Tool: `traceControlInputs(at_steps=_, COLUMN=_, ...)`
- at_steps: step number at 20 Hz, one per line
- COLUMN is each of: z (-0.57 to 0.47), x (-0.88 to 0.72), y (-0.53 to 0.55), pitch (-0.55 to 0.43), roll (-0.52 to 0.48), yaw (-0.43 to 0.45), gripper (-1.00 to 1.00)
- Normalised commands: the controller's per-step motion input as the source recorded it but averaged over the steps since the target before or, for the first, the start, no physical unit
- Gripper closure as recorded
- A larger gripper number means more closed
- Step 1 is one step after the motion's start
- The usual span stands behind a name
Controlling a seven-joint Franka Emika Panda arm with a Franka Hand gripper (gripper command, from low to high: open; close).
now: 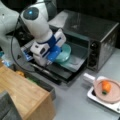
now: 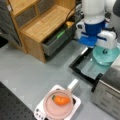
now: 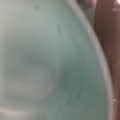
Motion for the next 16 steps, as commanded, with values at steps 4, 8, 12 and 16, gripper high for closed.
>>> traceControlInputs(at_steps=4, z=0.16, x=0.21, y=0.06, pitch=0.013, roll=-0.303, yaw=0.069, gripper=-1.00)
traceControlInputs(at_steps=8, z=0.20, x=0.30, y=0.06, pitch=0.043, roll=-0.268, yaw=0.082, gripper=-1.00)
traceControlInputs(at_steps=12, z=0.24, x=0.41, y=0.03, pitch=0.075, roll=-0.181, yaw=0.086, gripper=-1.00)
traceControlInputs(at_steps=16, z=0.21, x=0.46, y=-0.04, pitch=0.113, roll=-0.128, yaw=0.100, gripper=-1.00)
